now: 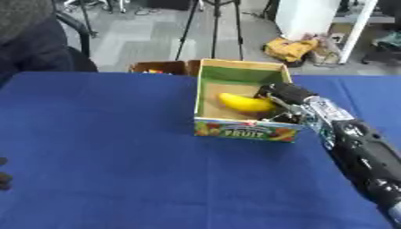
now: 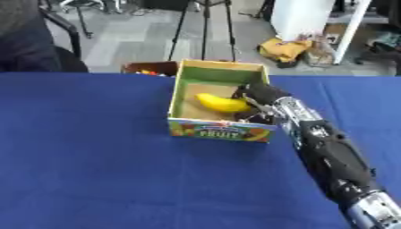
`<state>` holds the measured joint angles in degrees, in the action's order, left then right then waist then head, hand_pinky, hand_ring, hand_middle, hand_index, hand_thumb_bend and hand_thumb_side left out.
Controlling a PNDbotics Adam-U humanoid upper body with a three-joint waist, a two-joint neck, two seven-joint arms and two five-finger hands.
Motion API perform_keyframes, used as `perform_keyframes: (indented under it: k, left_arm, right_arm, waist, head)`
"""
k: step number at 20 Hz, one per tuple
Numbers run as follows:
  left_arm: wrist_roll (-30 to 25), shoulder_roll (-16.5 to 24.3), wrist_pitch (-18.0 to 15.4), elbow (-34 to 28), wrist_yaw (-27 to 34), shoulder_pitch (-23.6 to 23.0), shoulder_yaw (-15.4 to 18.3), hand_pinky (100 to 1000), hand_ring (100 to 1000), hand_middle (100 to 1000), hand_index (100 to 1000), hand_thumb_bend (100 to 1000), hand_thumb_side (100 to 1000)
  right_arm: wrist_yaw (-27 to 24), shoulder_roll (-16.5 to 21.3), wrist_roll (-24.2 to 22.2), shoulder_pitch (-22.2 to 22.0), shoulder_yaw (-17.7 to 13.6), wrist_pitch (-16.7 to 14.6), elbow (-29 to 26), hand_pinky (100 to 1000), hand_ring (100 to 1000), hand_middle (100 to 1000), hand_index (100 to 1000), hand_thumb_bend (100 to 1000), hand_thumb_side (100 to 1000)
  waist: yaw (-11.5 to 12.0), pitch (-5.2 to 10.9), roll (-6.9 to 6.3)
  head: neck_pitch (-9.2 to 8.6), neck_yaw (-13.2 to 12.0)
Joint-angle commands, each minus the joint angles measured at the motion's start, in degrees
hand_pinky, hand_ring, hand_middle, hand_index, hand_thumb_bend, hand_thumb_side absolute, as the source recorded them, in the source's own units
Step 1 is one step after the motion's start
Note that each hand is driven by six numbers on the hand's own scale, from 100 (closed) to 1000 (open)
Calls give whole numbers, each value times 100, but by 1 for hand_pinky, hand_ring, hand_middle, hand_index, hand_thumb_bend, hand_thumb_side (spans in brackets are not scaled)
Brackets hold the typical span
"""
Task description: Pick up objects on the table and place them in the box.
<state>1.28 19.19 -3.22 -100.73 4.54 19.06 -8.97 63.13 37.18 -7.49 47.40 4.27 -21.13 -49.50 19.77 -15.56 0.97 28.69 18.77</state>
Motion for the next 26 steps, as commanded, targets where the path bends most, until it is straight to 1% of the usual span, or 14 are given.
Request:
perform_keyframes:
  k: [1,5,9,12,14,17,21,25,26]
  left_arm:
    - [-20,62,-14,-111,27,86,23,543,546,618,716,571,821]
    - [-21,63,-18,-101,26,85,24,543,546,619,716,573,820]
    - [-24,60,-22,-96,28,83,25,543,546,619,716,573,820]
    - [-24,61,-26,-91,27,77,29,543,546,619,716,574,820]
    - [-18,66,-29,-89,26,73,38,544,546,619,715,574,819]
    - [-3,88,-35,-83,19,58,56,544,546,619,715,575,819]
    - [20,113,-46,-59,4,39,79,543,545,619,715,575,818]
    - [56,133,-67,-32,-10,13,114,543,545,618,714,575,818]
    - [68,136,-72,-23,-10,2,125,543,545,619,714,575,818]
  right_arm:
    - [16,117,60,138,-28,-28,-129,714,822,768,860,100,281]
    - [-50,120,67,184,38,-77,-429,718,821,781,918,100,262]
    - [-140,125,10,220,113,-87,-827,726,830,829,965,100,248]
    - [-264,156,-36,223,142,-94,-1104,725,830,833,963,100,237]
    - [-369,200,-31,210,141,-92,-1278,723,829,826,946,100,230]
    - [-666,324,1,176,97,-91,-1577,715,828,812,926,100,212]
    - [-1277,613,28,49,6,-35,-2168,709,822,802,920,100,200]
    - [-1786,950,131,-255,-137,116,-2872,706,819,798,920,100,195]
    - [-1916,1028,152,-364,-181,157,-3053,706,819,797,920,100,171]
  waist:
    - [-11,105,-10]
    - [-23,113,-5]
    - [-38,131,-2]
    - [-78,146,-3]
    - [-120,160,0]
    - [-238,196,16]
    - [-472,233,57]
    - [-758,248,70]
    - [-836,250,67]
  head:
    - [-67,16]
    - [-63,9]
    - [-52,12]
    - [-36,-6]
    - [-21,-26]
    - [33,-82]
    - [101,-175]
    - [147,-265]
    - [154,-296]
